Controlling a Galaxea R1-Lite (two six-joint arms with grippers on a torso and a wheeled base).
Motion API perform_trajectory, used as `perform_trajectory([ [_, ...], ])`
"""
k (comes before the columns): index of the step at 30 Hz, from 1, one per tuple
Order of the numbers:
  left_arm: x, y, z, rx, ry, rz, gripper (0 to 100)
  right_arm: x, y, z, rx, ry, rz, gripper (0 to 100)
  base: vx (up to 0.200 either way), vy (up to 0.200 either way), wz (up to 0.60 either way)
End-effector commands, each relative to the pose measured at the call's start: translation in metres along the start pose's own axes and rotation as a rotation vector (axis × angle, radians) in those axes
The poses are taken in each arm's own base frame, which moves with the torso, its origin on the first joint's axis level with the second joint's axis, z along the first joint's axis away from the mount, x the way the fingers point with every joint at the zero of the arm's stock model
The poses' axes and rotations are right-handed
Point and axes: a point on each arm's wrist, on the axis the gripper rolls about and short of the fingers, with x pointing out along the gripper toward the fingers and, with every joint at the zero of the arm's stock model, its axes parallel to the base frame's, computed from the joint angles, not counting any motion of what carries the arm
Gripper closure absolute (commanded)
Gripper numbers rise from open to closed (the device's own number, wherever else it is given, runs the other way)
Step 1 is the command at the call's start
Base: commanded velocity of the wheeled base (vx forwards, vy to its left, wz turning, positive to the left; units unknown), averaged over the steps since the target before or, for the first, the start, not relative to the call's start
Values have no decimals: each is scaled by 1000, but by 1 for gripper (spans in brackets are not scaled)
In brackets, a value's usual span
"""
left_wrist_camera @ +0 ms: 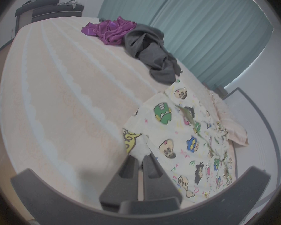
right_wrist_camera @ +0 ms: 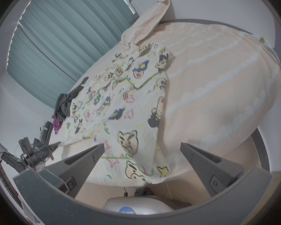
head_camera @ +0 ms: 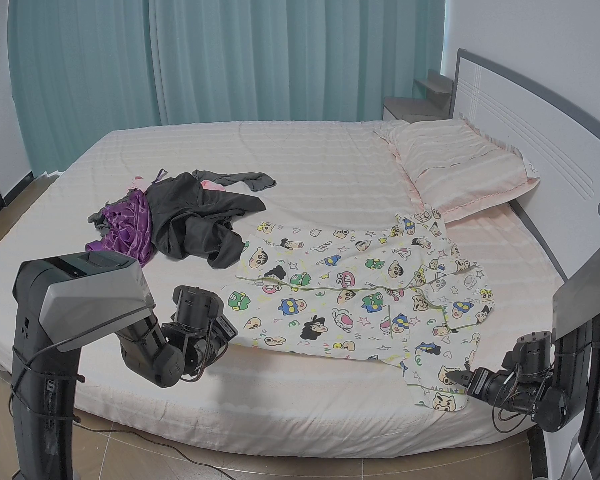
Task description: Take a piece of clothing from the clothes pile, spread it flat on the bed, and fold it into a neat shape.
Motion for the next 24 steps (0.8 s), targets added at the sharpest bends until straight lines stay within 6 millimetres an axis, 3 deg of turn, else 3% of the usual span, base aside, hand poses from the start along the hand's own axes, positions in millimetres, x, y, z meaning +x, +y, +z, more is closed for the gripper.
perform_trajectory([
  [1, -1, 1, 3, -18, -31, -15, 100, 10, -5, -15, -21, 67, -26, 0, 0, 0, 0],
  [8, 2, -1, 3, -27, -67, -33, 100, 18, 5, -13, -54, 45, 18, 0, 0, 0, 0],
  [9, 4, -1, 3, -29, -73, -40, 100, 19, 6, -11, -53, 35, 25, 100, 0, 0, 0],
  [13, 5, -1, 3, -31, -75, -41, 100, 18, 6, -9, -56, 25, 23, 100, 0, 0, 0],
  [17, 5, -1, 3, -32, -77, -42, 100, 17, 6, 6, -66, -43, 36, 100, 0, 0, 0],
  [20, 6, -1, 5, -35, -83, -43, 100, 19, -1, 19, -93, -92, 26, 100, 0, 0, 0],
  [24, 7, -1, 6, -41, -95, -55, 100, 21, -11, 19, -115, -69, 17, 100, 0, 0, 0],
])
